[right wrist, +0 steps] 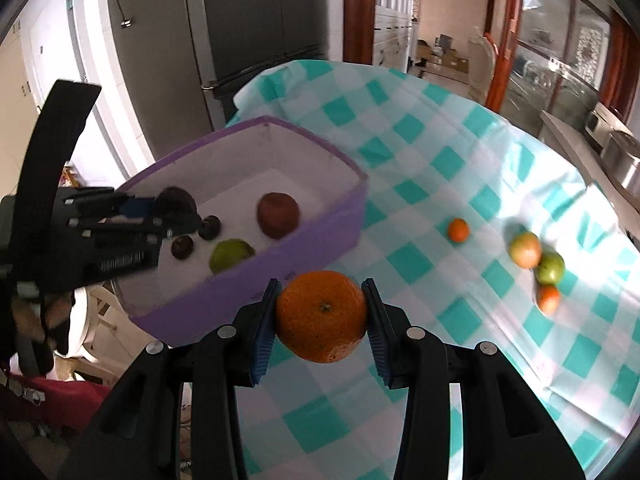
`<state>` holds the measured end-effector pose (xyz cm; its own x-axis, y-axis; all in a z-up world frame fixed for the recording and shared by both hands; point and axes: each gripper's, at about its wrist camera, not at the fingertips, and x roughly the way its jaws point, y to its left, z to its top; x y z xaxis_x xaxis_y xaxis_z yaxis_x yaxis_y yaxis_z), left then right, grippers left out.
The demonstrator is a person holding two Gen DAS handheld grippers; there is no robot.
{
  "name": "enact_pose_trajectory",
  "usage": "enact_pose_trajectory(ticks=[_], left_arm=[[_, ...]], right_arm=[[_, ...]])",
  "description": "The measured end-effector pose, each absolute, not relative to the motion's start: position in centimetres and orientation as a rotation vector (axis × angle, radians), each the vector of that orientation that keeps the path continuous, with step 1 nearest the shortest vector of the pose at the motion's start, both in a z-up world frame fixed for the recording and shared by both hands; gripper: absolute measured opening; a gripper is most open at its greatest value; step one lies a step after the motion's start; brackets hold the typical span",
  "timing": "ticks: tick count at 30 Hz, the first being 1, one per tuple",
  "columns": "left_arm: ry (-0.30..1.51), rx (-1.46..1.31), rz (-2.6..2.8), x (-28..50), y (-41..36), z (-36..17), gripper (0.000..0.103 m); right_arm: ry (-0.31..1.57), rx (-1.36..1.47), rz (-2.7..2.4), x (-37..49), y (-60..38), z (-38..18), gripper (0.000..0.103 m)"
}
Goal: Organize fruits
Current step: 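Carry the orange with the right gripper while the left gripper carries the dark fruit toward the box, then release the orange into the box with the right gripper while the left gripper releases the dark fruit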
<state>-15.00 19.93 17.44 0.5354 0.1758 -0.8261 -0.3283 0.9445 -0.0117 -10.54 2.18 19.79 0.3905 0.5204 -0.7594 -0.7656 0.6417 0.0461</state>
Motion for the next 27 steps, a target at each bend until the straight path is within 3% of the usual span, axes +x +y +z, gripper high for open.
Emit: enact_pose_trajectory(ticks=[9,16,27], left_arm=[[1.017,-0.150,0.282,-13.3,29.0,17.5,0.037],[1.143,-0.140,0.231,-11.6,35.0,13.4,0.037],[1.194,0.016,0.041,-6.0,34.1,10.7,0.037]], right_arm=[[0.882,-0.275,0.917,-10.2,10.4,19.7,0.041],[1.022,-0.267,0.990,-10.9,17.4,16.1,0.041],[1.238,-0.729,1.024,-14.9,25.2,8.7,0.041]])
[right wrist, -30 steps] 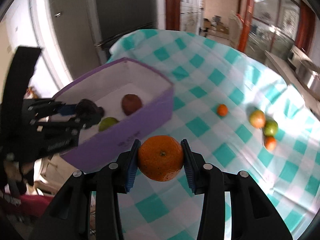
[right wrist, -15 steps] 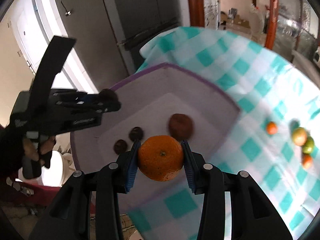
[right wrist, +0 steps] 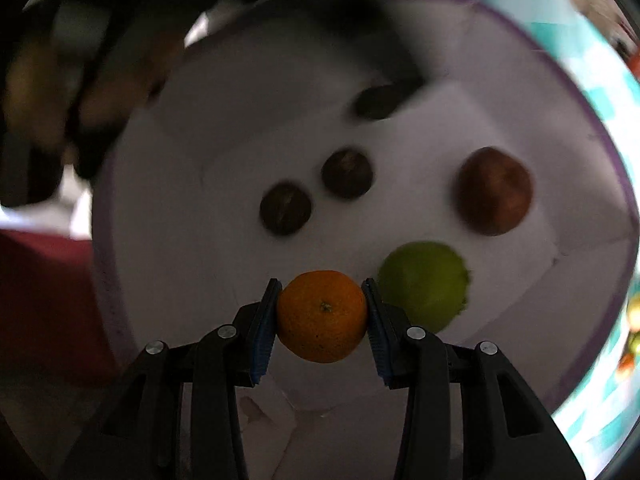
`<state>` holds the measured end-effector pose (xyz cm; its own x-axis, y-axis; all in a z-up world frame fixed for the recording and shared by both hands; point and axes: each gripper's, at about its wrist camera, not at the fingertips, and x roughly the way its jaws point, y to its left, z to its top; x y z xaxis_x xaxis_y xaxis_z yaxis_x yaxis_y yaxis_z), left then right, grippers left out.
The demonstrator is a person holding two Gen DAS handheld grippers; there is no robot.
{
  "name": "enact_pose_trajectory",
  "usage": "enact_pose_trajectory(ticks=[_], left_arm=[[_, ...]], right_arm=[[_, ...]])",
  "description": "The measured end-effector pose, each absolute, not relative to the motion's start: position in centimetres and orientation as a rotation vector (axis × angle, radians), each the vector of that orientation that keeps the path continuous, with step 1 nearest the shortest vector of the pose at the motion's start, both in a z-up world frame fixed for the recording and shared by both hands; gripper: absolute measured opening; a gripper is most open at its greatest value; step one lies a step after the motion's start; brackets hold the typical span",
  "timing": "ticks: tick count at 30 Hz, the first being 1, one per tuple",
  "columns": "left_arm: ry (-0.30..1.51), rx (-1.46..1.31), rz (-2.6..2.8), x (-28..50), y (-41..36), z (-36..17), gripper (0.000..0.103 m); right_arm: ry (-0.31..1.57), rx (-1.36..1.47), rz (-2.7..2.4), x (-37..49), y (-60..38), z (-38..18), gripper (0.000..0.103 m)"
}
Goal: Organize fruits
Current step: 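Release the orange into the box with the right gripper while the left gripper releases the dark fruit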
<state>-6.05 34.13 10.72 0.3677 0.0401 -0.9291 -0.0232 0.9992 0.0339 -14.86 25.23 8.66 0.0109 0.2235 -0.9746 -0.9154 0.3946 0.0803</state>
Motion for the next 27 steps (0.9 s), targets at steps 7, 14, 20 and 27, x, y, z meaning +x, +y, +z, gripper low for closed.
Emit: enact_pose_trajectory(ticks=[7,14,20,27], left_arm=[[1.291,0.043,-0.005,-3.8,33.8,7.6,0.036],[1.353,0.065,-0.012,-3.4,33.7,6.1,0.044],[1.338,0.063,-0.035,-3.0,33.0,6.0,0.072],[1.161,0.139,0.022,-3.7,31.6,8.8,0.093]], right_arm=[[1.297,-0.756,0.968,-14.3,25.3,7.5,0.041],[1.313,-0.800,0.942,-14.6,24.7,6.9,0.042],[1.279,-0.764,0.933,-14.0,24.9,7.2,0.067],[1.114,-0.536,0.971,-12.8,21.8,11.9,0.077]])
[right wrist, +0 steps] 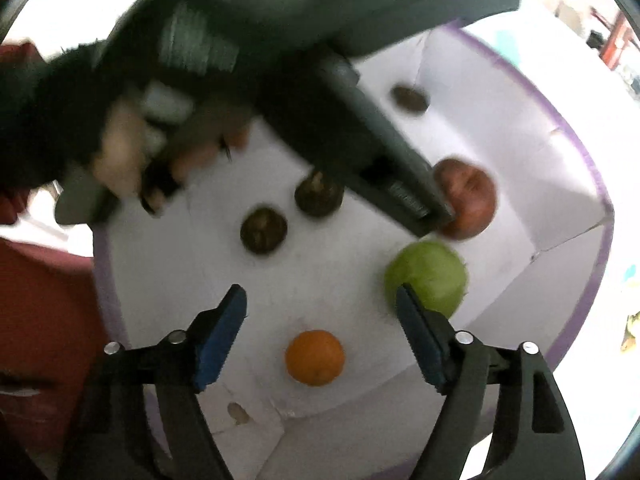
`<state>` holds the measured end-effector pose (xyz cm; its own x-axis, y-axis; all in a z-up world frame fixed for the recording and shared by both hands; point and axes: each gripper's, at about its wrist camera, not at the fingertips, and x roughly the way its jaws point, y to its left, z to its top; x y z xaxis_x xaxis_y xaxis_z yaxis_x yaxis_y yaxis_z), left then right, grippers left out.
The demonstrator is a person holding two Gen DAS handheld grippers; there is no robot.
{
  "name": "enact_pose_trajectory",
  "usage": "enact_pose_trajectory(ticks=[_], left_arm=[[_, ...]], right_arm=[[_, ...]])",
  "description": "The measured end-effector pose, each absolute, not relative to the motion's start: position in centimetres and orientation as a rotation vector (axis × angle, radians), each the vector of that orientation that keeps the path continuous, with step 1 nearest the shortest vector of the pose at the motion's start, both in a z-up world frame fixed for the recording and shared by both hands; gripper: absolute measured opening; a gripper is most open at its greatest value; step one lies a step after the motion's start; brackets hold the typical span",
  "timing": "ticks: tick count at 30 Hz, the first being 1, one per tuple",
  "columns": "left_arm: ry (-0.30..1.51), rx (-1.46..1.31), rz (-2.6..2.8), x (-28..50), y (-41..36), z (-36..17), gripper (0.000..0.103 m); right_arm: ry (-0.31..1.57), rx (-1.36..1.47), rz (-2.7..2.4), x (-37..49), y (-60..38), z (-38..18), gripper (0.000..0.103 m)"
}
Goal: Organize fruits
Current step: 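Release the orange into the box with the right gripper while the left gripper releases the dark fruit, then withdraw both grippers from the box back over the table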
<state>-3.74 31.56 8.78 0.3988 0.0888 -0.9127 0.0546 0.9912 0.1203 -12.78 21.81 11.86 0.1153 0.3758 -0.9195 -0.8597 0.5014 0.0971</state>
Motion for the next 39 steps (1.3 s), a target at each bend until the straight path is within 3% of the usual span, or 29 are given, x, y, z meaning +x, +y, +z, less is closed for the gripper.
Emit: enact_pose_trajectory(ticks=[6,12,16,21,29,33,39], left_arm=[[0.950,0.109,0.258,-4.2,31.3,13.7,0.097],[0.701,-0.040,0.440,-5.9,29.1,21.3,0.101],[0.563,-0.107,0.489,-7.9,24.7,24.4,0.101],[0.627,-0.086,0.409,-8.5,16.6,24.1,0.101],[0.852,0.282,-0.009,-8.4,1.1,18.3,0.101],[0.911,0.299,-0.099,-6.8,-1.0,15.5,0.101],[1.031,0.054,-0.028,2.2,0.9,11.4,0.101]], right_arm=[[0.976,-0.335,0.968,-10.9,16.8,15.6,0.081],[0.906,0.046,0.881,-5.2,7.2,19.5,0.087],[0.908,0.181,0.691,-2.6,-1.2,18.4,0.087],[0.992,0.226,0.532,-2.0,-8.9,12.9,0.087],[1.114,0.286,0.374,-3.4,-16.1,6.1,0.087],[1.135,0.300,0.280,-2.2,-18.1,3.8,0.087],[1.149,0.167,0.204,2.1,-18.5,2.9,0.087]])
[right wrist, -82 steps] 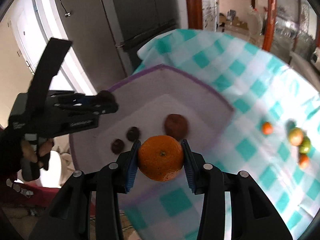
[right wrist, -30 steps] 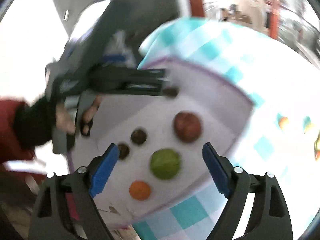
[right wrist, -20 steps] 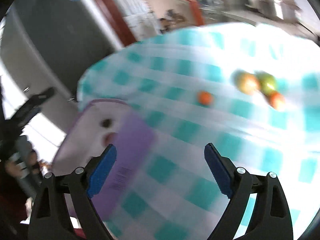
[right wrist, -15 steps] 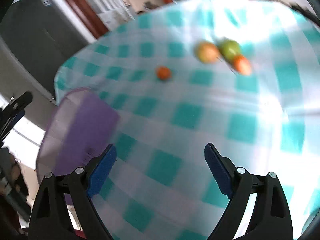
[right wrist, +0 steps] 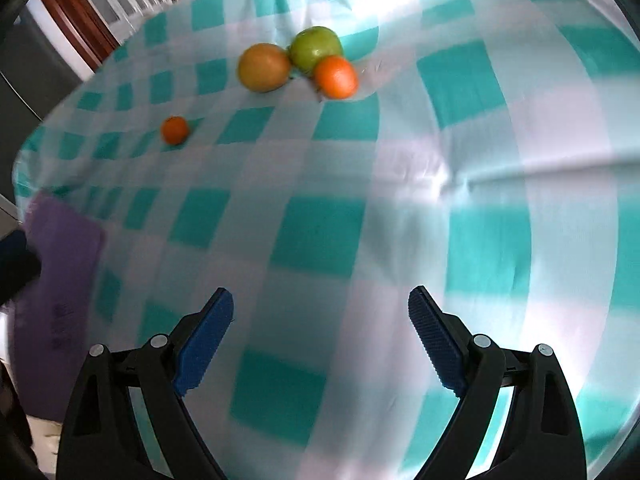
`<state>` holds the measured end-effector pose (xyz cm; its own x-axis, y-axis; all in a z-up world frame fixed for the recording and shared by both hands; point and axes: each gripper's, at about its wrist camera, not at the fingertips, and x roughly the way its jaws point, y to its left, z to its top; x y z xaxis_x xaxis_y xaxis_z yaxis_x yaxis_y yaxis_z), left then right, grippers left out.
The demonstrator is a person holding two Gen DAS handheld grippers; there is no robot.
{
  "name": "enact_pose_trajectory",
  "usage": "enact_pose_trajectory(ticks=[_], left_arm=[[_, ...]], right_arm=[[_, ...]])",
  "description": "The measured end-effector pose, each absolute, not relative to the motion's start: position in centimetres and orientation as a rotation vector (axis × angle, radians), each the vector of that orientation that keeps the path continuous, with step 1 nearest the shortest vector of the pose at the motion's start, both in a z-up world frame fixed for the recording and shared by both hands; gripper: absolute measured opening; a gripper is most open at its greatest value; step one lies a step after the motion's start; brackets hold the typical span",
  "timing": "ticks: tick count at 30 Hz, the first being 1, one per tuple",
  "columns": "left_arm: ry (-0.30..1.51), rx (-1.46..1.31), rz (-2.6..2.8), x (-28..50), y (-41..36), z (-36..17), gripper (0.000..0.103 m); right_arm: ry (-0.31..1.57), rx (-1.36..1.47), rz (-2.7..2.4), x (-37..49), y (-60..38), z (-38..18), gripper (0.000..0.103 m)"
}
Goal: Organize fruits
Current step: 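Withdraw both grippers from the box back over the table, then grasp the orange on the cloth with the left gripper while the right gripper grasps another orange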
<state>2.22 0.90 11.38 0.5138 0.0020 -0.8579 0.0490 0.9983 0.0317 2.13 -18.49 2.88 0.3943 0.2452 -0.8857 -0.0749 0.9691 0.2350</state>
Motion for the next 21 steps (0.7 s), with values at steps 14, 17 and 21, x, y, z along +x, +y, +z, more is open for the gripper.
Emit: enact_pose_trajectory(ticks=[14,17,21], left_arm=[[1.093,-0.064,0.125,16.3,4.9,2.4,0.100],[1.079,-0.087,0.137,17.2,5.4,1.6,0.100],[1.059,-0.100,0.144,18.3,6.0,0.8,0.096]], right_arm=[[1.020,-0.018,0.141,18.5,-15.5,0.9,0.077],[1.015,-0.068,0.127,19.7,-14.8,0.2,0.066],[0.997,-0.078,0.117,19.9,-14.9,0.1,0.039]])
